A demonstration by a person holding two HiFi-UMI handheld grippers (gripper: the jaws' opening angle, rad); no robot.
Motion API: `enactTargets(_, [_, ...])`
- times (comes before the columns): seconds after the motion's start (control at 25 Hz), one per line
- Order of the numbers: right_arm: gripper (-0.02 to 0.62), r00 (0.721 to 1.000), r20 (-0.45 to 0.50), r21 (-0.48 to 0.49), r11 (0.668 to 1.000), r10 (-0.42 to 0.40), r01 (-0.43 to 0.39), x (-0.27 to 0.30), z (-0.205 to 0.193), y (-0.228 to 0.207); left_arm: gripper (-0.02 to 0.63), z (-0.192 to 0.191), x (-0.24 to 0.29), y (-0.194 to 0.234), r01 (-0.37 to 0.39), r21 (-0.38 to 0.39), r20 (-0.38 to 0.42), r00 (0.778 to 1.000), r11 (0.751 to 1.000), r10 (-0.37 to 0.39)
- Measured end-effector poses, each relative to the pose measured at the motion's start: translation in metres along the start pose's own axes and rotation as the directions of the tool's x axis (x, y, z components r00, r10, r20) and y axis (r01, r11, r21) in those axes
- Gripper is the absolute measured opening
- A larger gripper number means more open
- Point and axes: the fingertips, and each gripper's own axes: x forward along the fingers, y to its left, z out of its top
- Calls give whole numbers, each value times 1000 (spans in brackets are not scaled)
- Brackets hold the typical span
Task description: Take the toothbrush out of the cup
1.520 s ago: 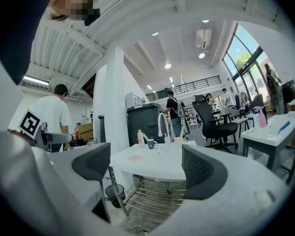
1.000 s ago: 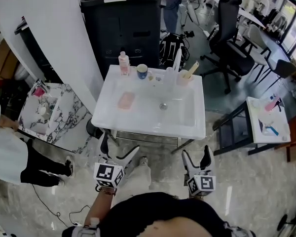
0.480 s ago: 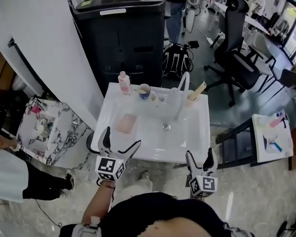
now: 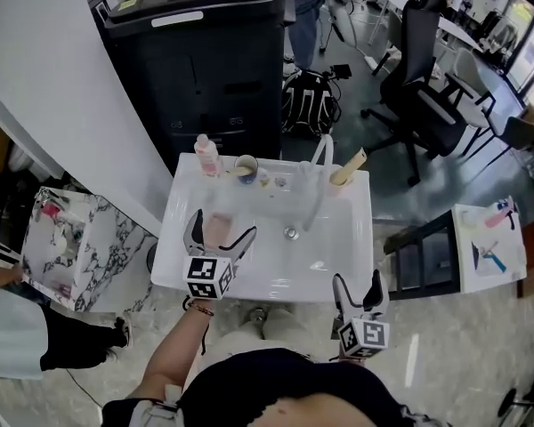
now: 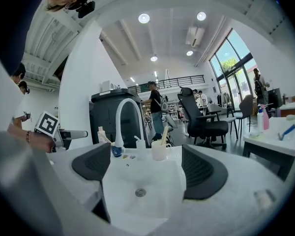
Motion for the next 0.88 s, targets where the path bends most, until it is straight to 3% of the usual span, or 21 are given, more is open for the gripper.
enactTargets(0.2, [451,1000,0,-6,1000,1,-1,18,11,-19,566,-7,47,9,-100,-124,-38,995,987,96])
enactTargets(0.32, [451,1000,-5,-16,1000,3,-3,32,22,-32,566,-8,74,14,-168,-120,-51,985,978,163])
enactTargets(0.56, [451,1000,-1,-19,1000,16,-16,61,30,-53,566,-19,115,32,-237,-118,-88,970,964,228])
enactTargets(0.88, [451,999,-9,-8,999,35,-35,89,34,-58,549,-38,154,75,-342,-145,-198,929,928,312])
